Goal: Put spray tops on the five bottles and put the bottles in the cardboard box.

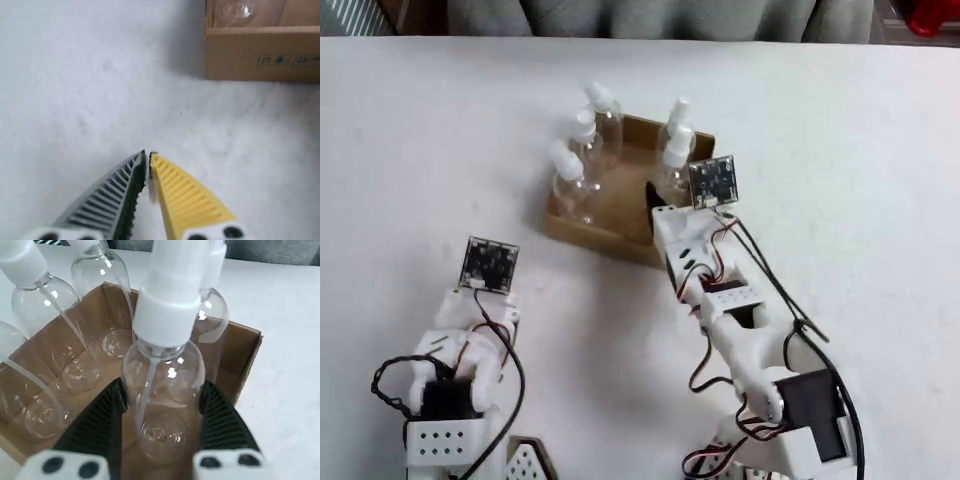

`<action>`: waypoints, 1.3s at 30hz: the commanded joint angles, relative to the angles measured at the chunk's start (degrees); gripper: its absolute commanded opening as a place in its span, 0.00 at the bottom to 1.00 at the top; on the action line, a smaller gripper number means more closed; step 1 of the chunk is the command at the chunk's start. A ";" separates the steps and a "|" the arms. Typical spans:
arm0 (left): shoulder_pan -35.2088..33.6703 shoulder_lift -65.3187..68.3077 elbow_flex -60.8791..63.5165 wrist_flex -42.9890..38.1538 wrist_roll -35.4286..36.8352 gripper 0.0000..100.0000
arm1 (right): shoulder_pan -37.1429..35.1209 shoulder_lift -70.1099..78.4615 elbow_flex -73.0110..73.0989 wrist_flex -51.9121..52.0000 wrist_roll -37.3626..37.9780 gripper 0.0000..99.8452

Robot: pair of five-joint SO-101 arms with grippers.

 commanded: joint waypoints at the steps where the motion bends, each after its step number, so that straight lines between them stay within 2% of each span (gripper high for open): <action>1: 0.31 -0.22 -0.18 -0.18 -0.35 0.02 | 0.13 -0.13 -2.02 -1.10 0.53 0.02; 31: 0.31 -0.31 -0.18 -0.18 -0.35 0.02 | -0.48 0.48 -2.02 -3.30 0.53 0.02; 39: 0.31 -0.31 -0.18 -0.18 -0.35 0.02 | -0.48 0.48 -2.02 -3.21 0.53 0.19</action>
